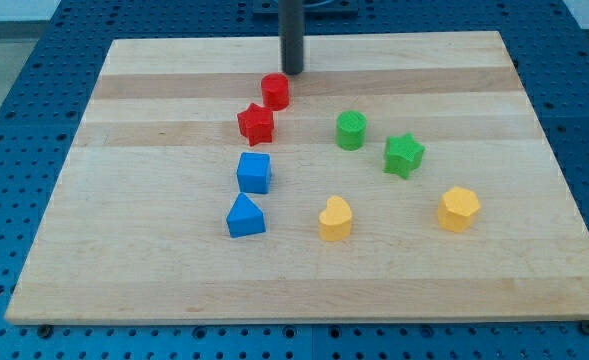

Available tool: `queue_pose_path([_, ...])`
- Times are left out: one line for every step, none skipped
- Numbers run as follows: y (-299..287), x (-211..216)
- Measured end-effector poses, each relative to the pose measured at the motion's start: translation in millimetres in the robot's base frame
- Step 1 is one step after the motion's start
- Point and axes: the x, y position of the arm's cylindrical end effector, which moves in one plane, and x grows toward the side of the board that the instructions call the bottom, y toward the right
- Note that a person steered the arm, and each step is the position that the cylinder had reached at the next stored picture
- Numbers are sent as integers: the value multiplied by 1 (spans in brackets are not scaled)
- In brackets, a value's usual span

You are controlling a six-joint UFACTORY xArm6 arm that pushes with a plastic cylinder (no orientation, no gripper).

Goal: Push the blue triangle to the center left

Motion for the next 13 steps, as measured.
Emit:
queue_pose_path([12, 30])
queue_pose_path([22, 57])
queue_pose_path([42, 50])
queue_pose_path([11, 54])
queue_pose_path([9, 55])
queue_pose_path([9, 49])
queue_pose_path([-4, 47])
queue_pose_path([-18, 43])
queue_pose_path([-37, 48])
queue_pose_path([-37, 60])
queue_pose_path([-38, 66])
queue_pose_path([-24, 71])
queue_pose_path([-2, 79])
